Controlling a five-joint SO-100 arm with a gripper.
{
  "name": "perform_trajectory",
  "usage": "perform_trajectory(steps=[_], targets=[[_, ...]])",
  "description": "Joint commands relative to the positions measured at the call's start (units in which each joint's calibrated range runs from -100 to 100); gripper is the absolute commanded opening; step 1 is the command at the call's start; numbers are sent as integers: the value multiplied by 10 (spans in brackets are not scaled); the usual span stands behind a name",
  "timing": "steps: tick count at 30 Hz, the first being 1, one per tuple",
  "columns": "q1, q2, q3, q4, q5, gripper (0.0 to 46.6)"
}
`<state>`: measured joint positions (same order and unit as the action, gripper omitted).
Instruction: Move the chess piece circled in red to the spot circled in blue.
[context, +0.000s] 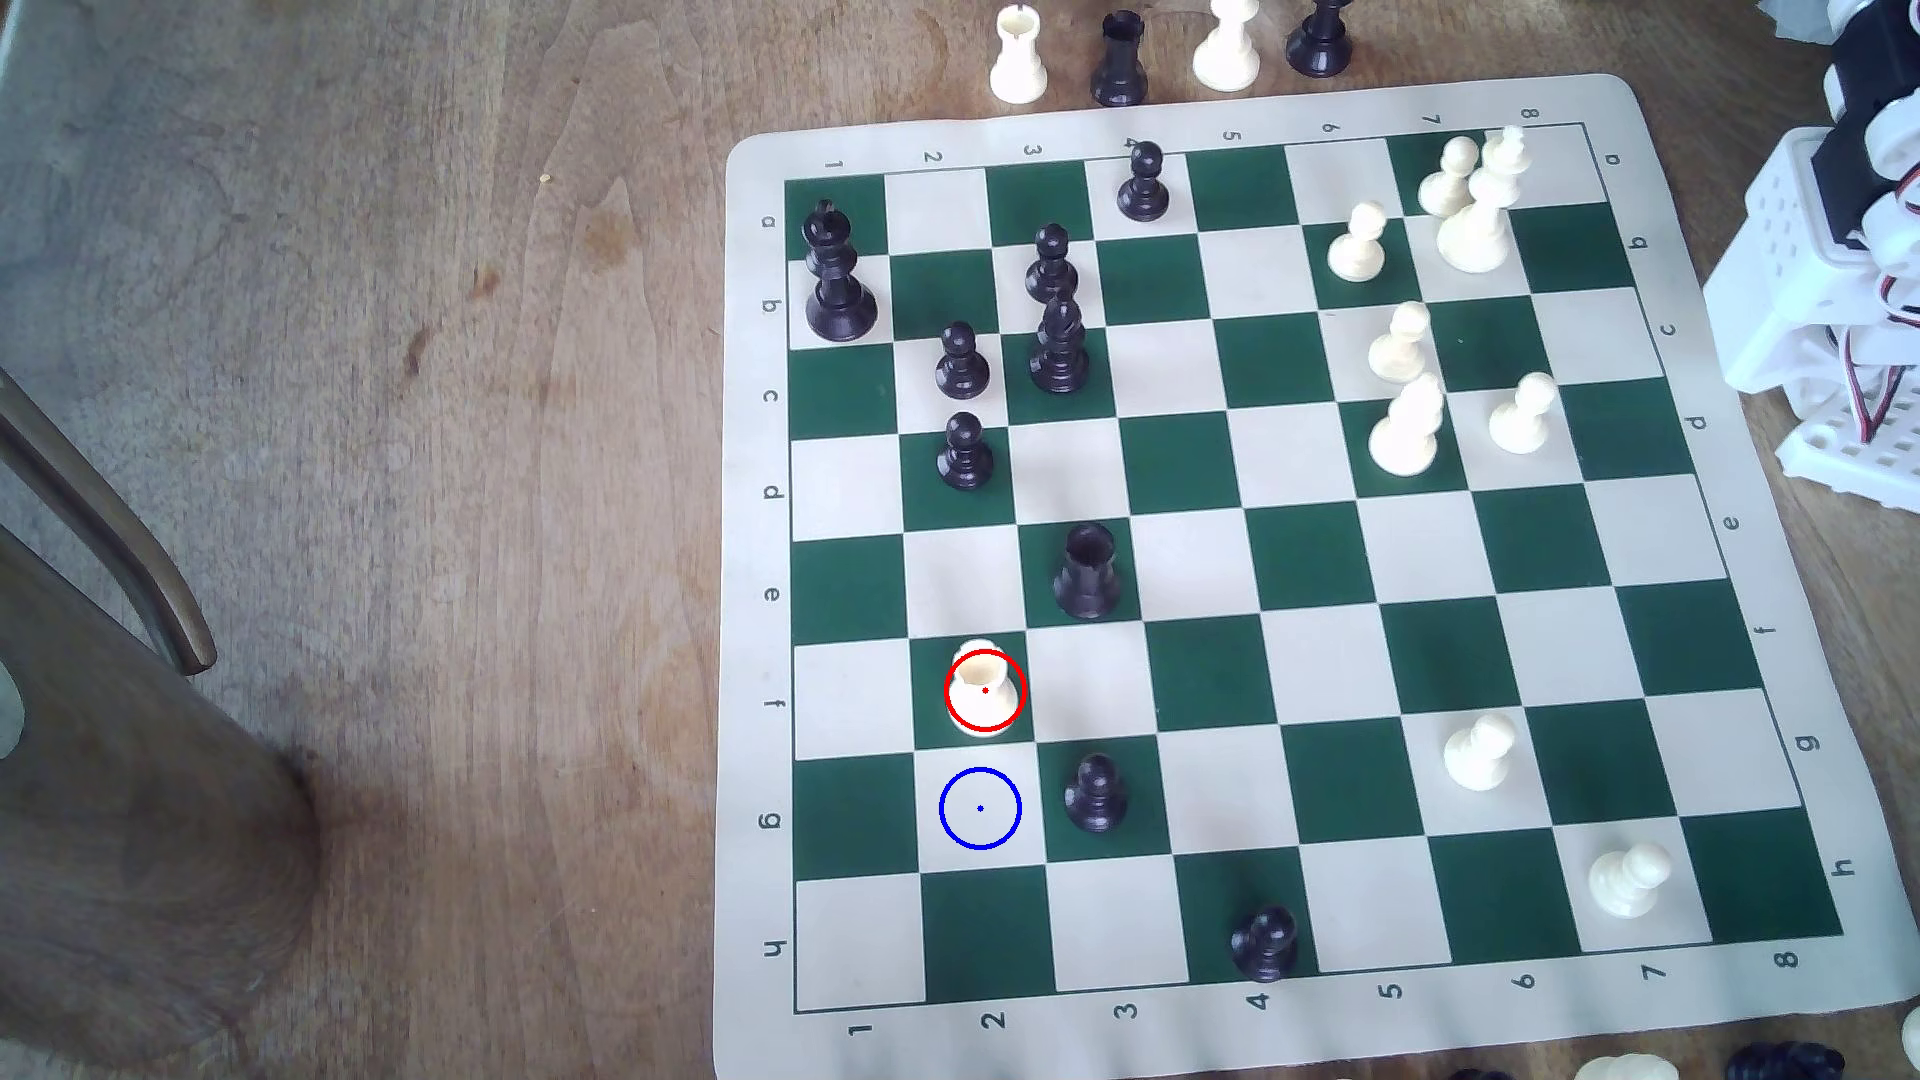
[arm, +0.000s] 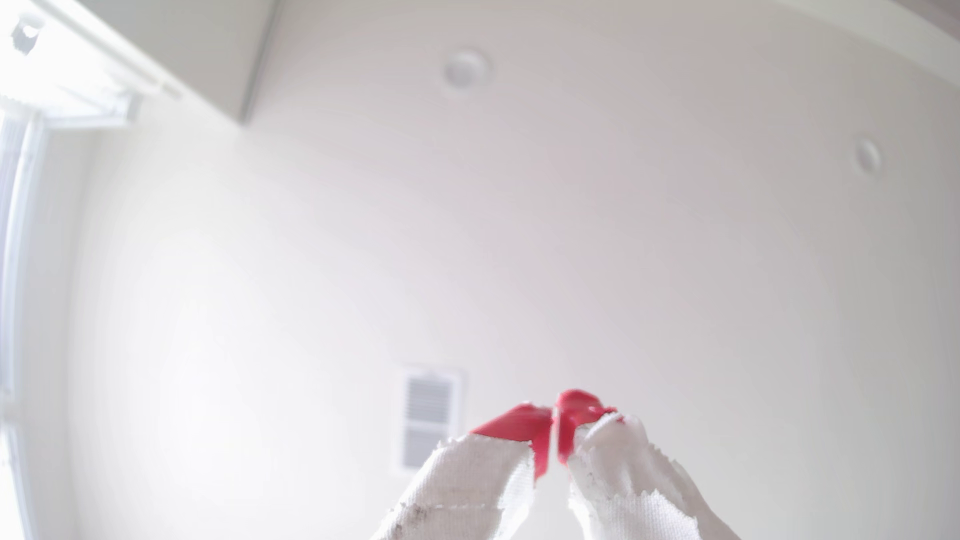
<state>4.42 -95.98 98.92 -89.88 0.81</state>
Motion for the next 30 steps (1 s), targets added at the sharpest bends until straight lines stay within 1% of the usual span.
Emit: perform_trajectory(steps=[1,9,13,14,16,18,22,23,25,26,30], targets=[[-43,2,-44,61,3,2],[-43,2,-144,201,3,2],[-43,2,-192,332,3,2],[-54,2,-213,416,3,2],[-72,2,-223,463,0,2],[-72,2,-230,509,0,2],[-71,2,-258,609,0,2],[-67,2,-279,678,0,2],[-63,2,-306,762,0,2],[-63,2,-312,778,0,2],[-38,2,-333,883,0,2]])
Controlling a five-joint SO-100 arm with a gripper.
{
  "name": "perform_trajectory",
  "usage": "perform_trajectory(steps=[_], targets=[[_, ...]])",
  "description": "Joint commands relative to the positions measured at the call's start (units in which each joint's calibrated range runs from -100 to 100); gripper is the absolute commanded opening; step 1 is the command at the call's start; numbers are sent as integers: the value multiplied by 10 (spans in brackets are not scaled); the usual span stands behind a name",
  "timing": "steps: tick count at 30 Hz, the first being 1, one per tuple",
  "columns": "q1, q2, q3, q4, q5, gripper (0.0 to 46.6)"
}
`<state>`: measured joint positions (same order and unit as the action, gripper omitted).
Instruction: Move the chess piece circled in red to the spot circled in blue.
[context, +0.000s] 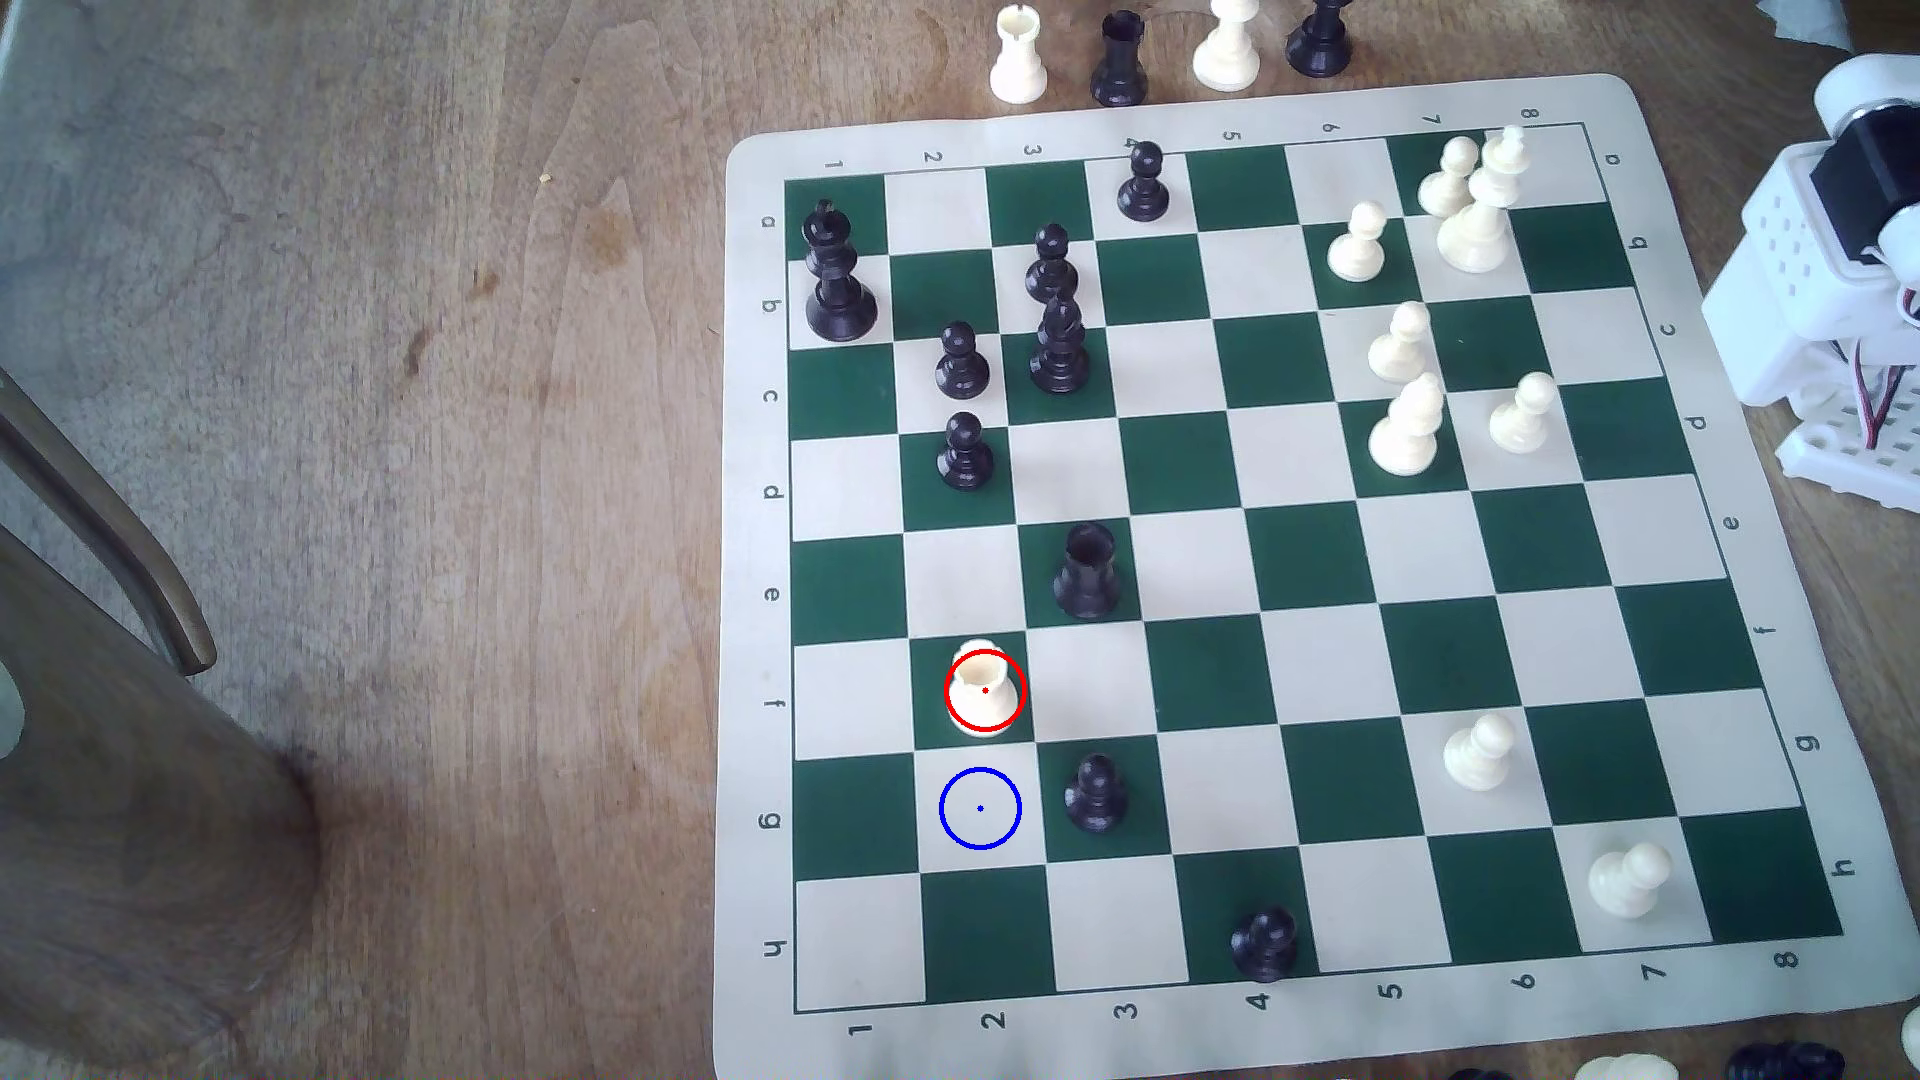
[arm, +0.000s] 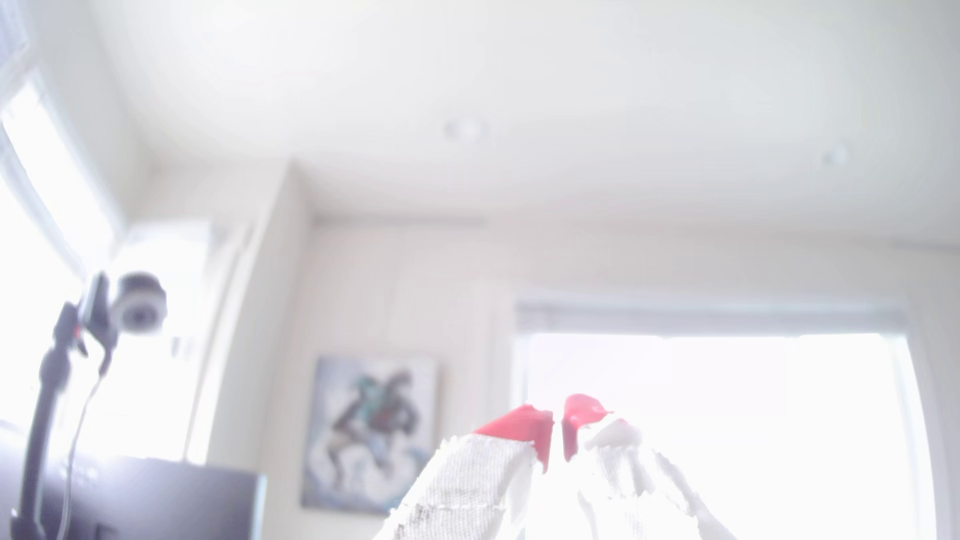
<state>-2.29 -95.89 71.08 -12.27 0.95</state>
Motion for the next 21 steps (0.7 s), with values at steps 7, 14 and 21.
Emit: perform_trajectory(steps=[7,14,21], targets=[[62,1,-86,391,-52,2],[32,63,-162,592,-53,36],[-67,228,-265,698,-80,50]])
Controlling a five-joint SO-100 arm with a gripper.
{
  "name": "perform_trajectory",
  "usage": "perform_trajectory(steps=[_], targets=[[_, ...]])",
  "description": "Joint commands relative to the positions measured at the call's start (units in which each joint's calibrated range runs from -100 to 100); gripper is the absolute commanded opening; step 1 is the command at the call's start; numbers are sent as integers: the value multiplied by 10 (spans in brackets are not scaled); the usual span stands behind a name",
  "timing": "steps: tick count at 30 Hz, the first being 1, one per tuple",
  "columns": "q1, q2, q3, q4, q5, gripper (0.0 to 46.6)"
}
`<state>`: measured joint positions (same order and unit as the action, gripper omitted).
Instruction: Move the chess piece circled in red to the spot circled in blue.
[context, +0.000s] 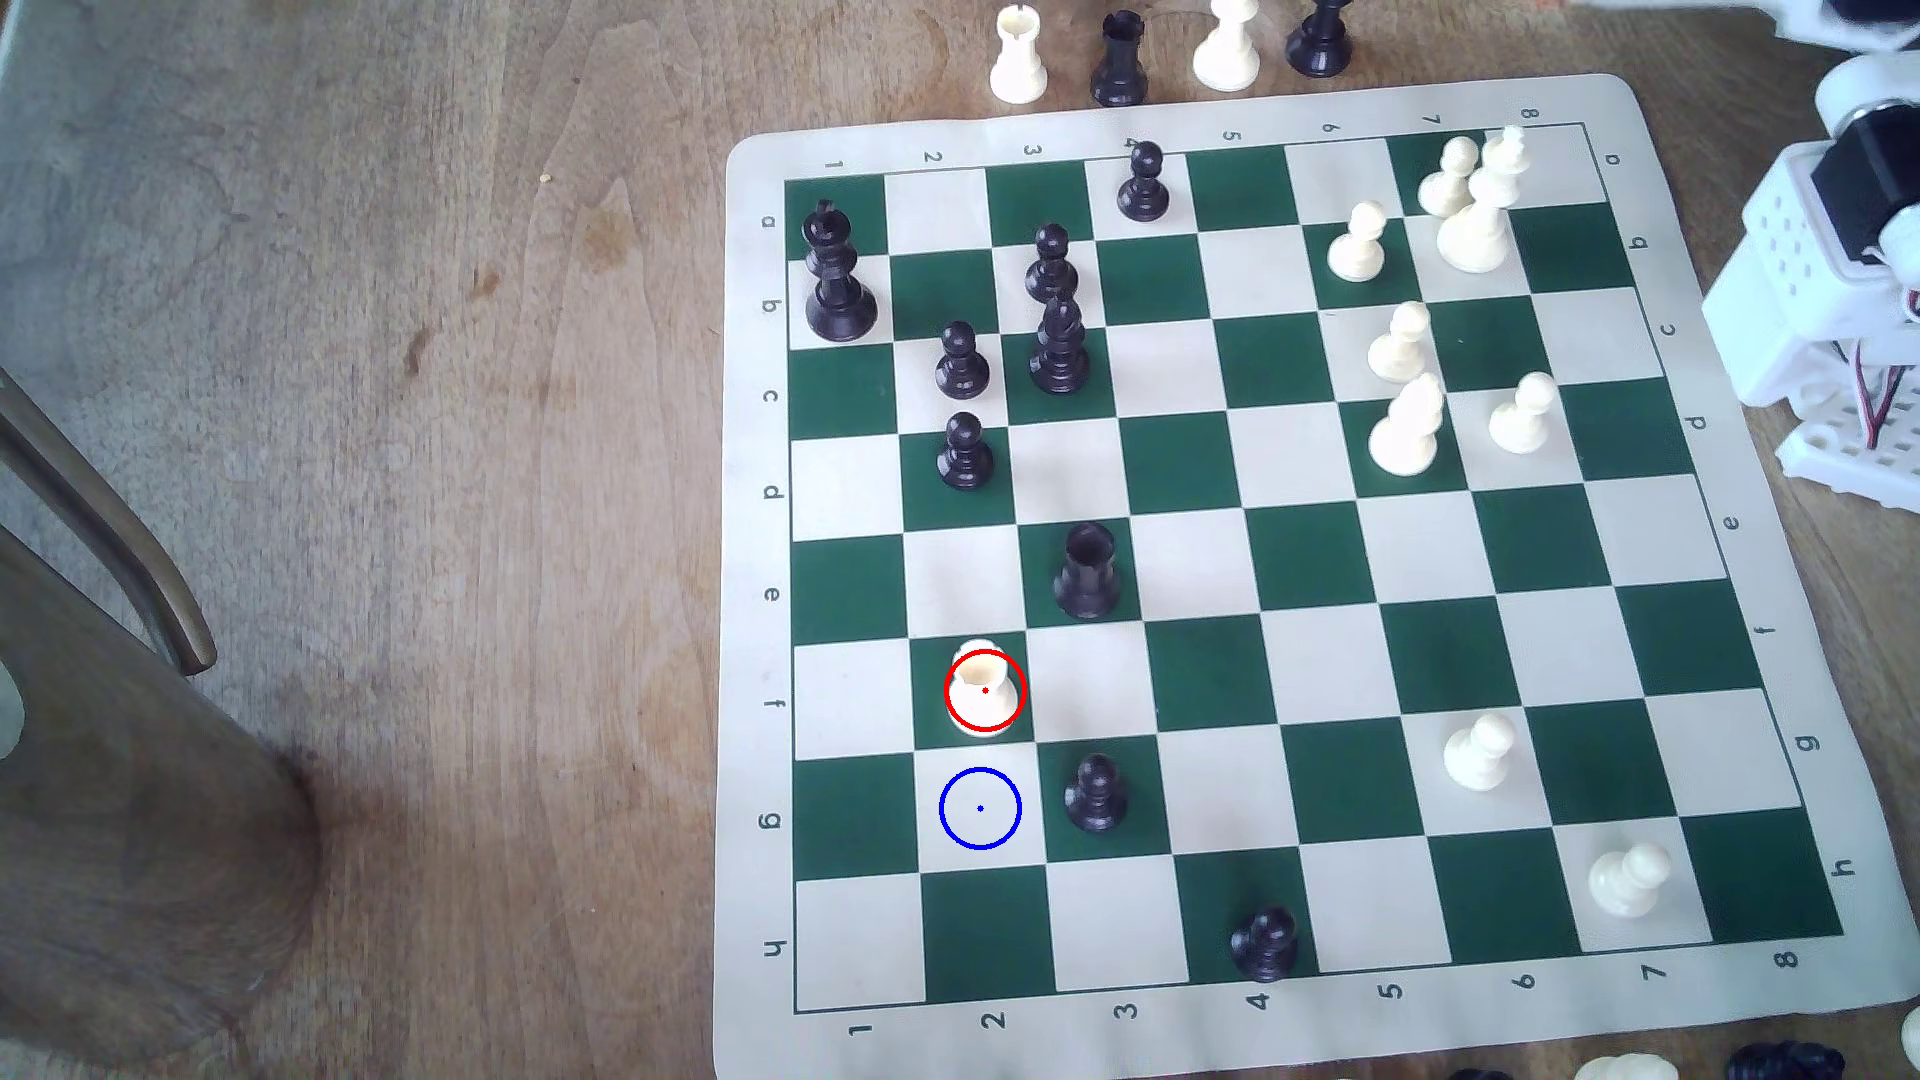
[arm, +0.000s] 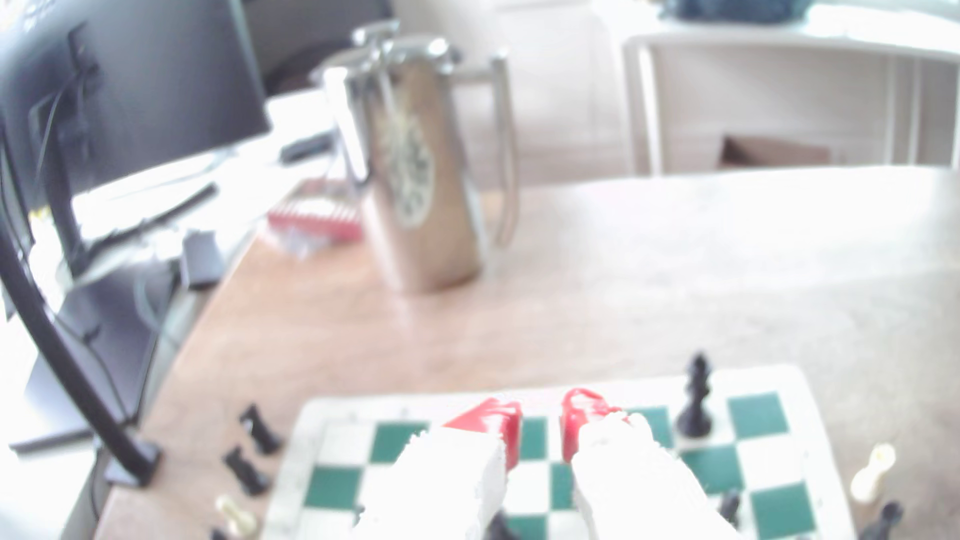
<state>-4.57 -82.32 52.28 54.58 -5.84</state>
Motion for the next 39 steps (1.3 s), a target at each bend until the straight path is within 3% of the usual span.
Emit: perform_trajectory(steps=[1,8,17,24,28,39], targets=[[-51,116,-89,37,-13,52],[-105,380,-218,20,-40,62],[-138,760,-580,84,-71,82],[-135,883,-680,82,-101,80],[-116,940,-712,82,-113,119],[-96,989,-703,31,-118,131]])
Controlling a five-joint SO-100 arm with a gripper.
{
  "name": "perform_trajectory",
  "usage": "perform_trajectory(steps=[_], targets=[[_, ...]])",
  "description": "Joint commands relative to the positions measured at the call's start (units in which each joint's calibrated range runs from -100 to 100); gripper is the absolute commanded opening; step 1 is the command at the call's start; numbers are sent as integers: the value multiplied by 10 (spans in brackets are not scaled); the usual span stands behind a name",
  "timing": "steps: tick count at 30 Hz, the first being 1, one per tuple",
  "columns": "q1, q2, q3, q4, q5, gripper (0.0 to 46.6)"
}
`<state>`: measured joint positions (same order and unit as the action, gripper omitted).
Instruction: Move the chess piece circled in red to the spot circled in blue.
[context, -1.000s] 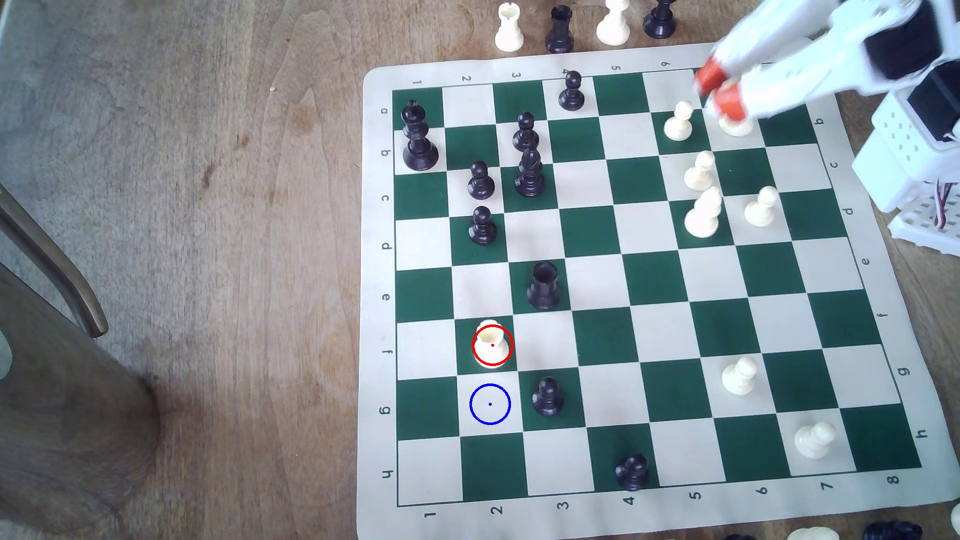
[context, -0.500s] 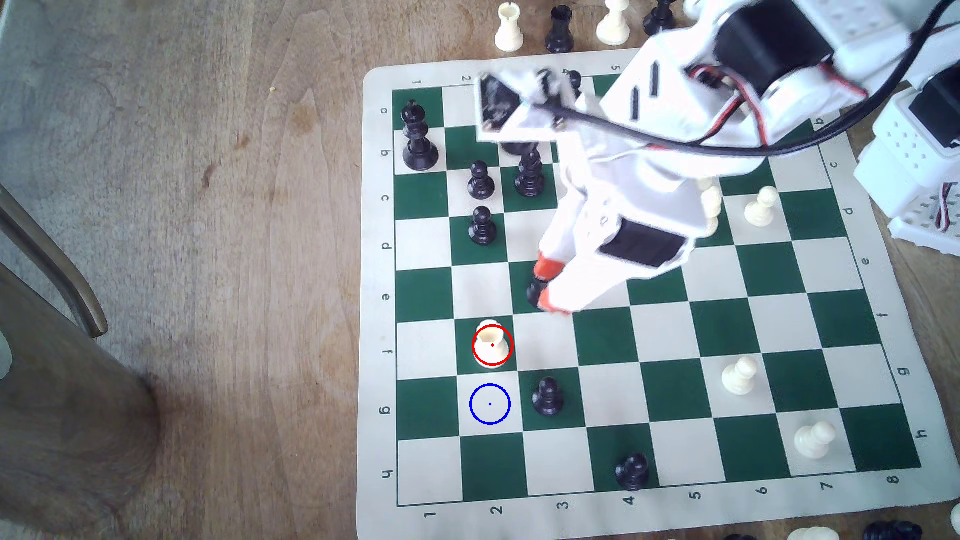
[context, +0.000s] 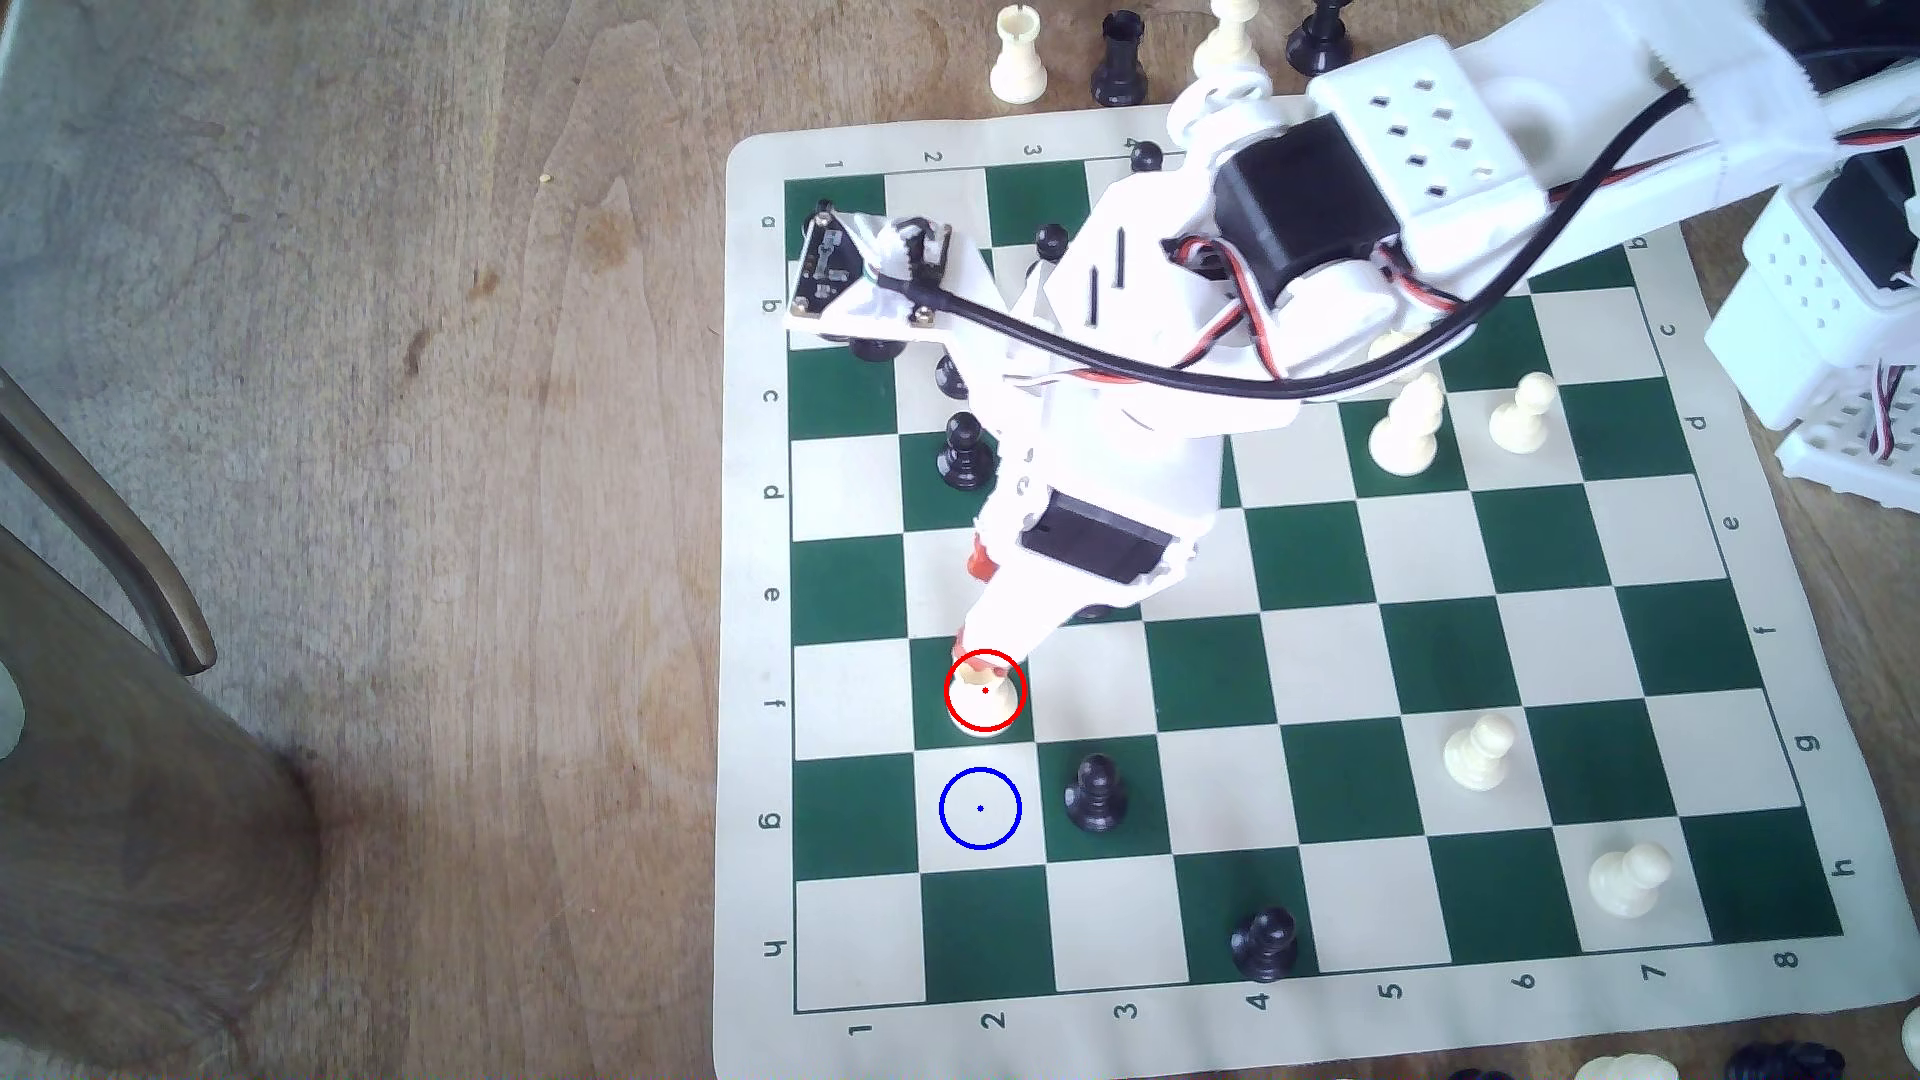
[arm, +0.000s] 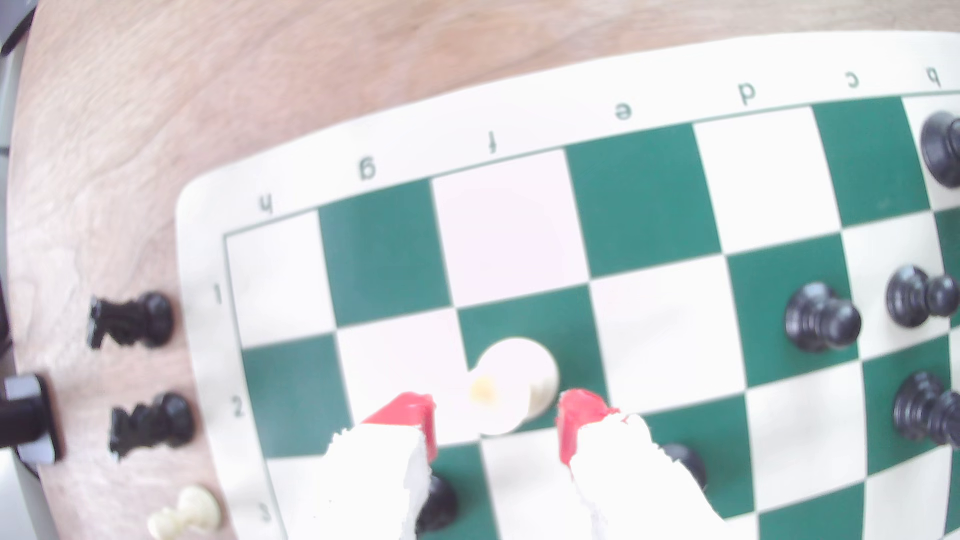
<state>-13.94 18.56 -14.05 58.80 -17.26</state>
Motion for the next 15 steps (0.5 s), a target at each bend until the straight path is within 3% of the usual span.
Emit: perform_trajectory(steps=[1,15], targets=[[-6,-20,-39,-11,-4,130],[-17,1,-4,-37,-4,128]])
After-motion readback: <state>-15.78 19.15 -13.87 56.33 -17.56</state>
